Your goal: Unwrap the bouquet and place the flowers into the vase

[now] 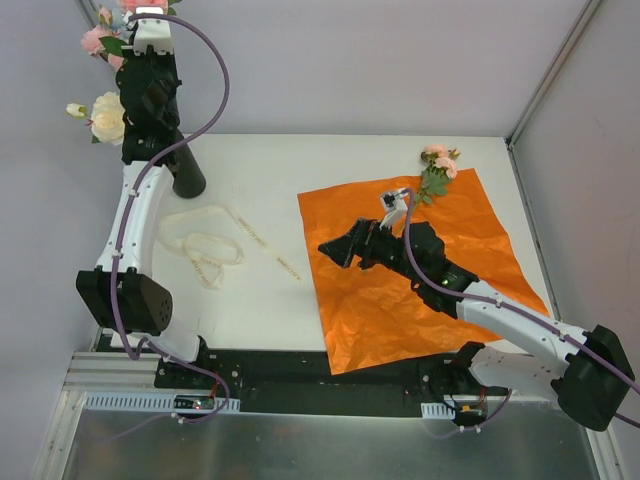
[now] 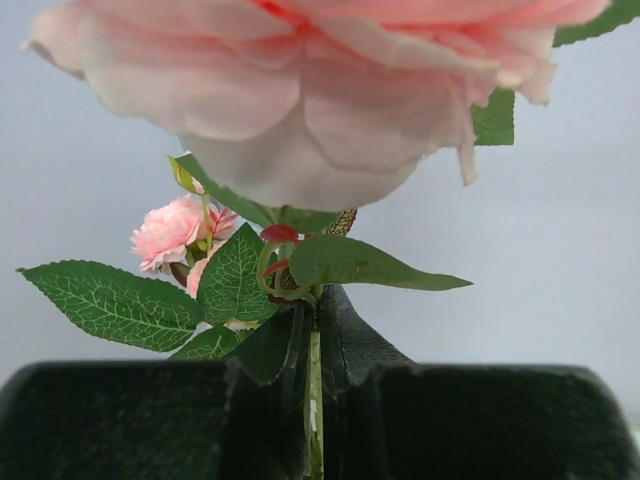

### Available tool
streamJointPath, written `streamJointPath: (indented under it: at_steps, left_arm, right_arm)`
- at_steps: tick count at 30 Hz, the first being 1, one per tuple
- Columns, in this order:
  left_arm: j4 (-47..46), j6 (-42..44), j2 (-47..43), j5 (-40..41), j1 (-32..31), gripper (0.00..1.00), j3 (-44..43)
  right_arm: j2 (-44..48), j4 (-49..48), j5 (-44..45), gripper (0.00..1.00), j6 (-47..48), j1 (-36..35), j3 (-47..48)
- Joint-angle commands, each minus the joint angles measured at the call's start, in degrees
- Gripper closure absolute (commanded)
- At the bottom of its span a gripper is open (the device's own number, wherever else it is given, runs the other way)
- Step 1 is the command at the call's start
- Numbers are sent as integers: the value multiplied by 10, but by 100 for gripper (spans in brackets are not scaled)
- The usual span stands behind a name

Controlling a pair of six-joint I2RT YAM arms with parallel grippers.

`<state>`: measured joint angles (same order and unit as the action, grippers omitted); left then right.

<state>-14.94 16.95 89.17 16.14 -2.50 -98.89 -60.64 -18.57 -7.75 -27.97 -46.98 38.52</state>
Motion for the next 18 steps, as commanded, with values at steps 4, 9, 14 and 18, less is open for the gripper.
streamJointPath:
  at_steps: [4,9,14,18]
  left_arm:
    - [-90,-14,7,-1,22,100,19]
    - [-40,-80,23,24,50,100,46]
    - [30,-162,29,5,72,100,68]
    - [54,-168,31,6,73,95,78]
  right_arm:
    - [9,-16,8,1,9,0,13]
    - [11,-8,15,1,7,0,15]
    - [11,-2,16,1,7,0,16]
    - [11,9,21,1,7,0,20]
